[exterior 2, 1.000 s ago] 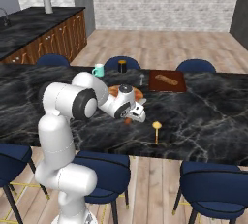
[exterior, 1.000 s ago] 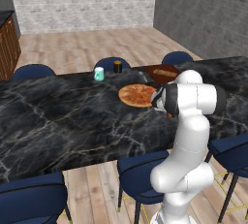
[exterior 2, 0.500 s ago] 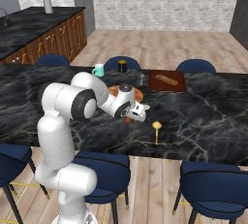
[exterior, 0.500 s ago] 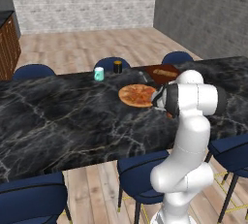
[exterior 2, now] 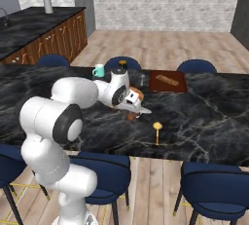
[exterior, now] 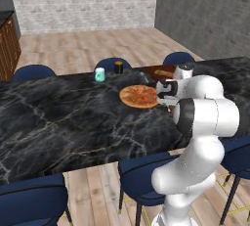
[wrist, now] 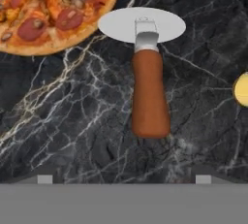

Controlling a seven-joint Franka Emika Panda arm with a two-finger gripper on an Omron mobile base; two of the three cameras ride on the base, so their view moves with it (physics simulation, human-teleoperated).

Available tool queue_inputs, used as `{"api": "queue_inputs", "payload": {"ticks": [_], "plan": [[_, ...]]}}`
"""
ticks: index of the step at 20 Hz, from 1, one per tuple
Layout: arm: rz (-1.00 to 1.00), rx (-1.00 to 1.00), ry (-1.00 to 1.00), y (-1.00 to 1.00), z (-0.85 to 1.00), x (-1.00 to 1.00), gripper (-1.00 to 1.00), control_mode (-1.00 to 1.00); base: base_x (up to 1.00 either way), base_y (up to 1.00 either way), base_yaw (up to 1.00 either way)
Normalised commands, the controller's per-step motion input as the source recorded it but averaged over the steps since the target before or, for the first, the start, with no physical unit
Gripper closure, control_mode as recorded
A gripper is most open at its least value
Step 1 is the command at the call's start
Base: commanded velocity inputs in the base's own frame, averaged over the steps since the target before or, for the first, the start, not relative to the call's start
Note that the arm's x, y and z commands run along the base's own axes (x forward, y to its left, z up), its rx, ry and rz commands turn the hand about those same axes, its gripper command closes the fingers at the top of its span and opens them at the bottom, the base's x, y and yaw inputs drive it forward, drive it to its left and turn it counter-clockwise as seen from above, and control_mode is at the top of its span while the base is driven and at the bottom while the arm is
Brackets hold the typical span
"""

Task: Take the pizza cutter from the drawer on the right and place it on the dining counter for cutting.

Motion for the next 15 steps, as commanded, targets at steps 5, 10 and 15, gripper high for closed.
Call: {"api": "queue_inputs", "payload": {"ticks": [5, 10, 15], "plan": [[0.0, 0.0, 0.17, 0.66, 0.55, -1.0, -1.0, -1.0, 0.0, 0.0, 0.0], [0.0, 0.0, 0.11, 0.45, 0.36, -1.0, -1.0, -1.0, 0.0, 0.0, 0.0], [0.01, 0.0, 0.02, 0.29, 0.39, -1.0, -1.0, -1.0, 0.0, 0.0, 0.0]]}}
